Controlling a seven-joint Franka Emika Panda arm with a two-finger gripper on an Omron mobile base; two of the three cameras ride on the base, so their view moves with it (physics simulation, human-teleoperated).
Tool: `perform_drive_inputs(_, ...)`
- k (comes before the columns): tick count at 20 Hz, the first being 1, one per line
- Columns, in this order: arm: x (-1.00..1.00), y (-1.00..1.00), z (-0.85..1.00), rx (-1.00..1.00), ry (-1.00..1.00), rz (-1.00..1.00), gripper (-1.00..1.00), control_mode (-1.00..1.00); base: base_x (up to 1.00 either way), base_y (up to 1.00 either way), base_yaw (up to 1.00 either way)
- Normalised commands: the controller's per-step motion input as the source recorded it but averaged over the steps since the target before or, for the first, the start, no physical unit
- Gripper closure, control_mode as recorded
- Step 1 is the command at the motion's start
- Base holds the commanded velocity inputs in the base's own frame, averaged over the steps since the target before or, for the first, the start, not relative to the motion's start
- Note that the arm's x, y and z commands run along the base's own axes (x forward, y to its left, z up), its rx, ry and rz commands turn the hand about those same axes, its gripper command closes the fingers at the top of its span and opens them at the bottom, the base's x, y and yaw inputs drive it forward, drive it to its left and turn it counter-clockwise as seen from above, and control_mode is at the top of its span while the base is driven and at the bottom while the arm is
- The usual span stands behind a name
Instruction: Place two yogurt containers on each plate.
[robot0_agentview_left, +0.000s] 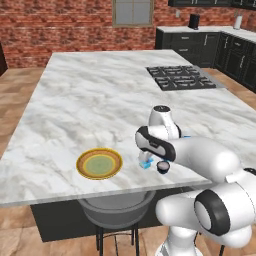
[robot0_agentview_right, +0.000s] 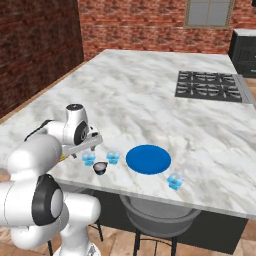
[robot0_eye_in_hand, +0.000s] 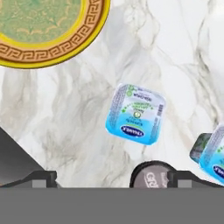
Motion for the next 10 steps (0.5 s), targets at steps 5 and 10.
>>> perform_drive_inputs(5,0.05,0.02,-0.3,0.0,0.0,-0.01,-1.0,-1.0,0.0,0.0,0.0)
perform_drive_inputs(10,0.09,0.02,-0.14,0.0,0.0,-0.11,-1.0,-1.0,0.0,0.0,0.0)
